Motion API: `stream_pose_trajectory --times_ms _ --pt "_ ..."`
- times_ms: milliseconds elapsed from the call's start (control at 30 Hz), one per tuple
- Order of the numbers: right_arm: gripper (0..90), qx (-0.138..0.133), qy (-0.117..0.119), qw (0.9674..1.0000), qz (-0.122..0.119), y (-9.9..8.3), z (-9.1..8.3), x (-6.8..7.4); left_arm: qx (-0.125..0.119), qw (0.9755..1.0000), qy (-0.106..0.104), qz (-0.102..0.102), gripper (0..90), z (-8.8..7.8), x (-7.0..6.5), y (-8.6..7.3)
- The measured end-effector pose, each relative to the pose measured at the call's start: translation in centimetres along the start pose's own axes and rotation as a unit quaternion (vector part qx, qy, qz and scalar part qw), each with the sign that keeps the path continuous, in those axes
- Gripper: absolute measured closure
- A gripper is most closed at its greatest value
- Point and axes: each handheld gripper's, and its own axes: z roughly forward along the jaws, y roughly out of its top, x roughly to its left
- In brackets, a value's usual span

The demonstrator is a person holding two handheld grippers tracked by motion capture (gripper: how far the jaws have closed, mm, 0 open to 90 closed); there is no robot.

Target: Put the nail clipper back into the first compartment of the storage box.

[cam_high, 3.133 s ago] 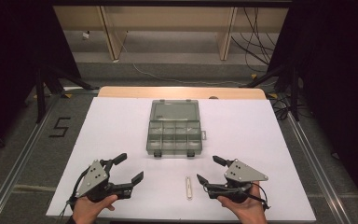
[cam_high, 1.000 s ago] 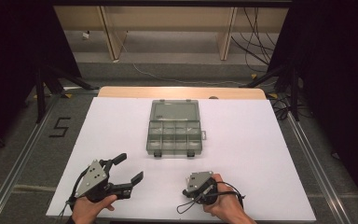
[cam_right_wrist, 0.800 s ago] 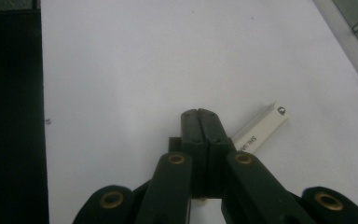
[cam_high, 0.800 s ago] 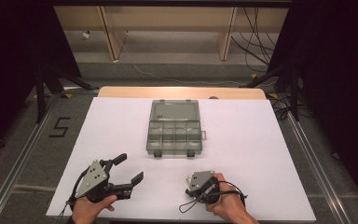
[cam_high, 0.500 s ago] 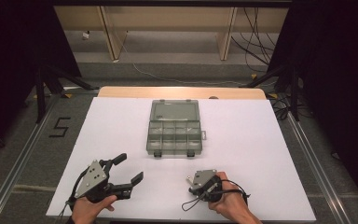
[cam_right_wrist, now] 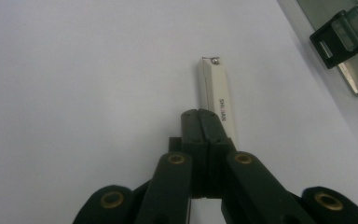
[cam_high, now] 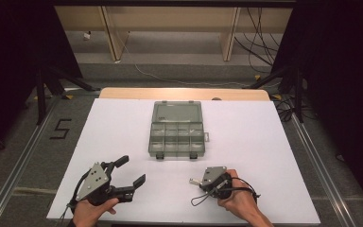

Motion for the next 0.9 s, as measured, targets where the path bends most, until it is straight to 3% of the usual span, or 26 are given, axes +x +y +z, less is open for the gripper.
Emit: stream_pose_trajectory --times_ms 467,600,633,667,767,867,900 --pt "90.0 0.002 -0.002 0.9999 0.012 -0.2 0.0 -0.9 0.001 1.0000 0.000 0.003 15.7 0.0 0.1 0.0" --pt "90.0 -0.004 0.003 1.0000 -0.007 0.2 -0.3 -0.4 0.001 1.0000 0.001 0.000 15.7 0.0 0.0 0.0" --pt "81.2 -0.010 0.001 0.9998 -0.014 0.6 -0.6 -0.3 0.000 1.0000 0.001 0.000 15.7 0.1 0.1 0.0" --pt "81.2 -0.010 0.001 0.9998 -0.014 0.6 -0.6 -0.3 0.000 1.0000 0.001 0.000 15.7 0.1 0.1 -0.1" --pt "63.1 -0.024 0.006 0.9995 -0.018 1.1 -0.8 -0.3 -0.001 1.0000 0.000 -0.001 15.7 0.1 0.1 -0.1" --pt "45.8 -0.021 0.007 0.9996 -0.020 1.7 -0.9 0.0 0.000 1.0000 0.000 0.000 15.7 0.1 0.1 -0.1" --pt "33.7 -0.017 0.010 0.9996 -0.018 2.0 -0.7 -0.1 0.001 1.0000 0.001 -0.003 15.7 0.1 0.1 -0.1"
